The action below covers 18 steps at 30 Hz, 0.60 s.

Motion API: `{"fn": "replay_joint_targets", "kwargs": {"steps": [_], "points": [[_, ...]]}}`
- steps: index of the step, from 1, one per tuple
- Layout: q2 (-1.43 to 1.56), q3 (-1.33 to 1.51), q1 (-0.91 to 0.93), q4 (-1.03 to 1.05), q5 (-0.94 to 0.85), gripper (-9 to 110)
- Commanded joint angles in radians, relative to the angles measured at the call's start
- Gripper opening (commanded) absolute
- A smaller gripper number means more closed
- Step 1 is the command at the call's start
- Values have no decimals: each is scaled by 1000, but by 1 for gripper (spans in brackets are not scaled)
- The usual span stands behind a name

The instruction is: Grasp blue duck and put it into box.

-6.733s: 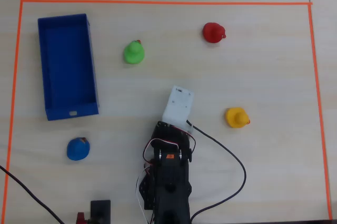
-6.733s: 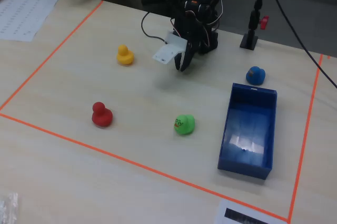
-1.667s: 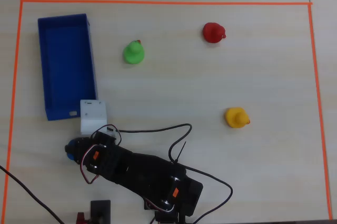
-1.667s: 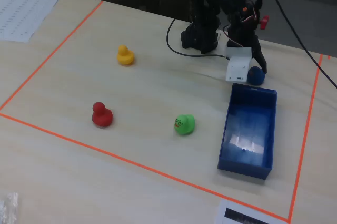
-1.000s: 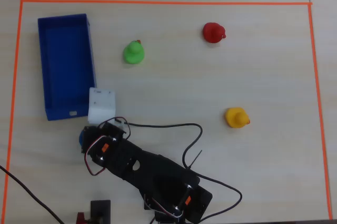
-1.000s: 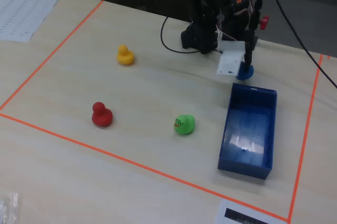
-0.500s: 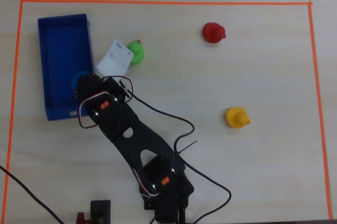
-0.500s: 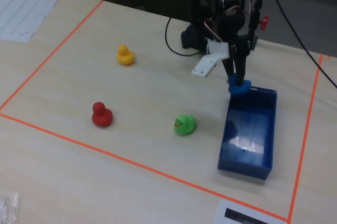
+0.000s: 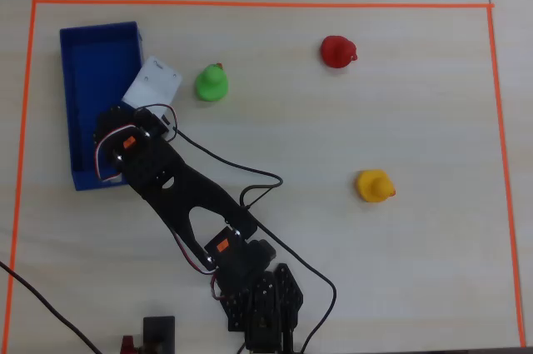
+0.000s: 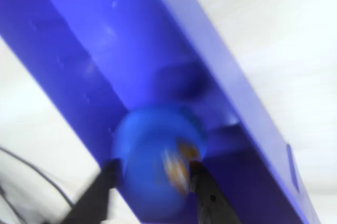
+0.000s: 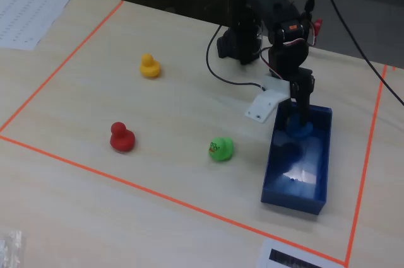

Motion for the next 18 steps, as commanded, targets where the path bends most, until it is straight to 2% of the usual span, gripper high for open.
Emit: {"fn": "replay_joint_targets", "kwargs": {"steps": [1, 3, 7, 8, 11, 18], "points": [[5, -40, -23, 26, -46, 36], [9, -48, -20, 54, -61, 36], [121, -3, 23, 112, -92, 3], [186, 41, 38, 117, -107, 0], [449, 256, 98, 91, -213, 0], [1095, 807, 293, 127, -586, 0]]}}
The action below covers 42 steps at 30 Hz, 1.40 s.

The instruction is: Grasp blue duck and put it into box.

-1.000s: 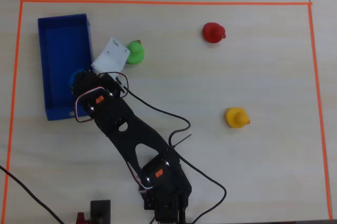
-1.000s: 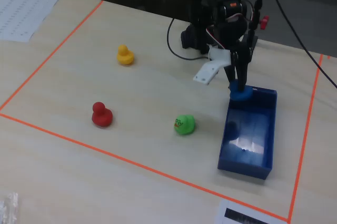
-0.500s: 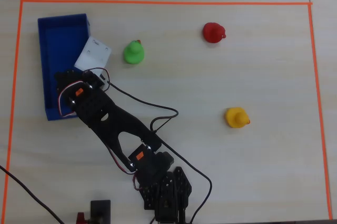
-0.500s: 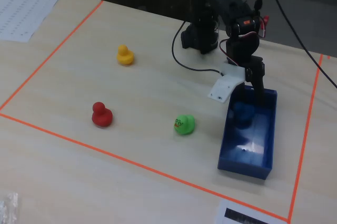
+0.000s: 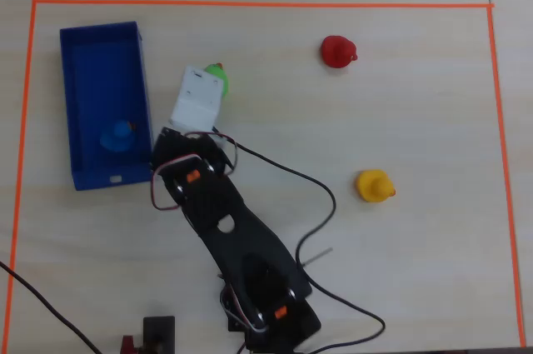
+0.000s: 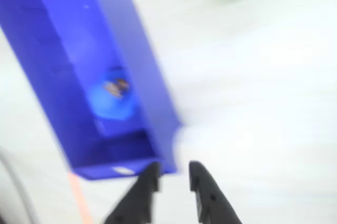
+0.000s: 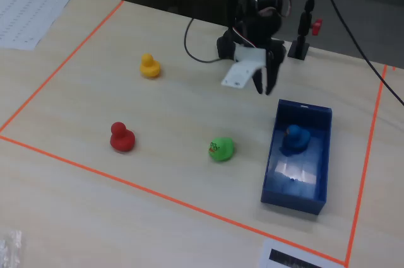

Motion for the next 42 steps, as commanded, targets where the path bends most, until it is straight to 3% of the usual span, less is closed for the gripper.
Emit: {"fn": "replay_joint_targets", "kwargs": {"steps": [1, 6, 12, 18, 42], "points": [[474, 354, 124, 11, -232, 0], [836, 655, 276, 61, -393, 0], [1037, 851, 393, 169, -482, 0], [1066, 902, 430, 282, -520, 0], [1068, 902, 420, 282, -505, 3]]}}
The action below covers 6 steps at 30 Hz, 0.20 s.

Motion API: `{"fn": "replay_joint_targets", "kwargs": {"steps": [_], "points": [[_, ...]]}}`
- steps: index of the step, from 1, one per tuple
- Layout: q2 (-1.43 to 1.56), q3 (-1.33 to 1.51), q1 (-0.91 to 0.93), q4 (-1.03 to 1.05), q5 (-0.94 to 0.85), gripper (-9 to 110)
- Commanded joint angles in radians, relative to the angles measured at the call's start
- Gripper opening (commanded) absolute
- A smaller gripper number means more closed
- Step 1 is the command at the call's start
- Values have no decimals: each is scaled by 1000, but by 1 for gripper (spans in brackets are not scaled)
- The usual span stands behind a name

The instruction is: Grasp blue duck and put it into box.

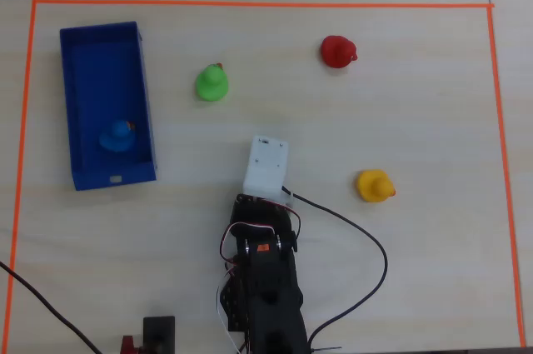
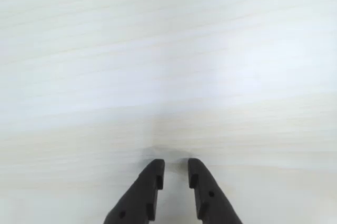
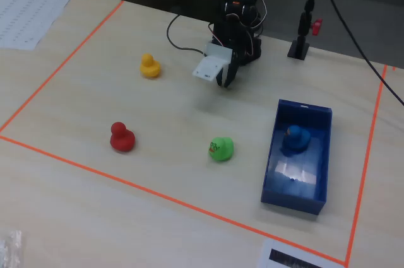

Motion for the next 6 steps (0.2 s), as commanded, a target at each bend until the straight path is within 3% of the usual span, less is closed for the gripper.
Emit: {"fn": "replay_joint_targets", "kwargs": {"steps": [1, 6], "points": [[-11, -5, -6, 20, 9, 3], [-11, -5, -6, 20, 9, 3]]}}
